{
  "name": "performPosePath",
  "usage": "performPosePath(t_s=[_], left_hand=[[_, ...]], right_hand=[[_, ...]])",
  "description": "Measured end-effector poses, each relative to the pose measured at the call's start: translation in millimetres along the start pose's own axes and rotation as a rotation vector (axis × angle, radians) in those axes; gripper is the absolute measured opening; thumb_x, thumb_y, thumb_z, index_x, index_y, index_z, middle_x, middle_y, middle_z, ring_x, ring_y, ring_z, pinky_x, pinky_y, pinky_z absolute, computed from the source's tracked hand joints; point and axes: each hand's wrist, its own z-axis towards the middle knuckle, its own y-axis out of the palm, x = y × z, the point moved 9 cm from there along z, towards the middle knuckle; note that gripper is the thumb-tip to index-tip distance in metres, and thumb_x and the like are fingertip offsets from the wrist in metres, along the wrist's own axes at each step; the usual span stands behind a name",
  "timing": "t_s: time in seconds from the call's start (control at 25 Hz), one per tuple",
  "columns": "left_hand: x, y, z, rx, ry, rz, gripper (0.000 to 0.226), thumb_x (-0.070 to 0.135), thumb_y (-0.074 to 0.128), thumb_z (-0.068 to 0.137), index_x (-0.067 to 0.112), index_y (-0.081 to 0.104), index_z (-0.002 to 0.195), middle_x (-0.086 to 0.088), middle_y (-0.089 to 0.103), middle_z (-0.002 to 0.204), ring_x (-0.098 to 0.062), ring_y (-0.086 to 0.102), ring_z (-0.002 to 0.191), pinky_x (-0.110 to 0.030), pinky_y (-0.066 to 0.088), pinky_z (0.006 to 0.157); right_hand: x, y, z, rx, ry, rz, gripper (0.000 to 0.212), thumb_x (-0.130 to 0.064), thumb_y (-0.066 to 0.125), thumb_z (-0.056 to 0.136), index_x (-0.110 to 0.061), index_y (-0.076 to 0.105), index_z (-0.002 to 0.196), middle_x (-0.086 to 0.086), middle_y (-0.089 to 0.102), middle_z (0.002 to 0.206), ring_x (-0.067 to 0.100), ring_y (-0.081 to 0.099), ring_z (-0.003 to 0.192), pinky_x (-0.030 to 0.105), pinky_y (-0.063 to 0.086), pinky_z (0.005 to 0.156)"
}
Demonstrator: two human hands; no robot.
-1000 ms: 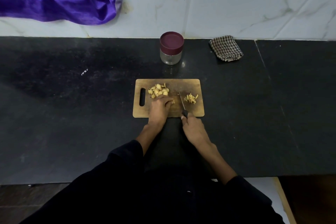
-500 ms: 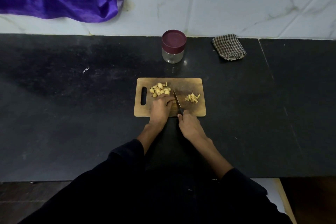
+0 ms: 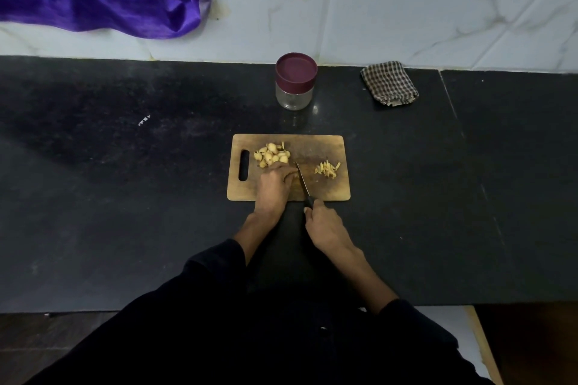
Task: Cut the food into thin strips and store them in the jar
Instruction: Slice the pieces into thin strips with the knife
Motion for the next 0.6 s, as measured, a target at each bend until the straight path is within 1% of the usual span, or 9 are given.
performPosePath(t_s=[0.2, 0.36, 0.44, 0.6], left_hand=[[-0.2, -1.1, -0.2, -0.005, -0.005, -0.003, 0.018, 0.004, 0.064, 0.086, 0.005, 0.072, 0.101, -0.008, 0.066, 0.102, -0.017, 0.062, 0.09, -0.025, 0.05, 0.085], [0.0, -2.0, -1.7, -0.003, -0.004, -0.013, 0.017, 0.005, 0.064, 0.087, 0.004, 0.072, 0.102, -0.008, 0.065, 0.101, -0.016, 0.061, 0.089, -0.022, 0.048, 0.084], [-0.8, -2.8, -1.7, 0.001, -0.01, -0.012, 0.017, 0.005, 0.064, 0.087, 0.004, 0.072, 0.102, -0.008, 0.065, 0.101, -0.016, 0.061, 0.089, -0.024, 0.049, 0.084], [-1.8, -1.8, -2.2, 0.002, -0.015, 0.002, 0.017, 0.004, 0.063, 0.087, 0.005, 0.071, 0.102, -0.008, 0.065, 0.101, -0.016, 0.061, 0.088, -0.026, 0.051, 0.082]], right_hand=[[13.0, -15.9, -3.6, 0.085, 0.056, 0.05, 0.033, -0.031, 0.036, 0.106, -0.006, 0.05, 0.125, 0.016, 0.062, 0.117, 0.033, 0.06, 0.109, 0.042, 0.046, 0.085], [6.7, -20.4, -3.0, 0.082, 0.024, 0.108, 0.032, -0.032, 0.037, 0.106, -0.007, 0.052, 0.121, 0.015, 0.062, 0.113, 0.032, 0.061, 0.104, 0.041, 0.048, 0.082], [-0.3, -15.7, -1.4, 0.065, -0.007, 0.123, 0.032, -0.033, 0.038, 0.106, -0.008, 0.053, 0.119, 0.014, 0.062, 0.112, 0.031, 0.061, 0.103, 0.042, 0.049, 0.083], [-7.2, -12.2, 3.5, 0.061, -0.042, 0.103, 0.031, -0.032, 0.039, 0.105, -0.007, 0.053, 0.116, 0.015, 0.062, 0.113, 0.031, 0.061, 0.104, 0.036, 0.044, 0.078]])
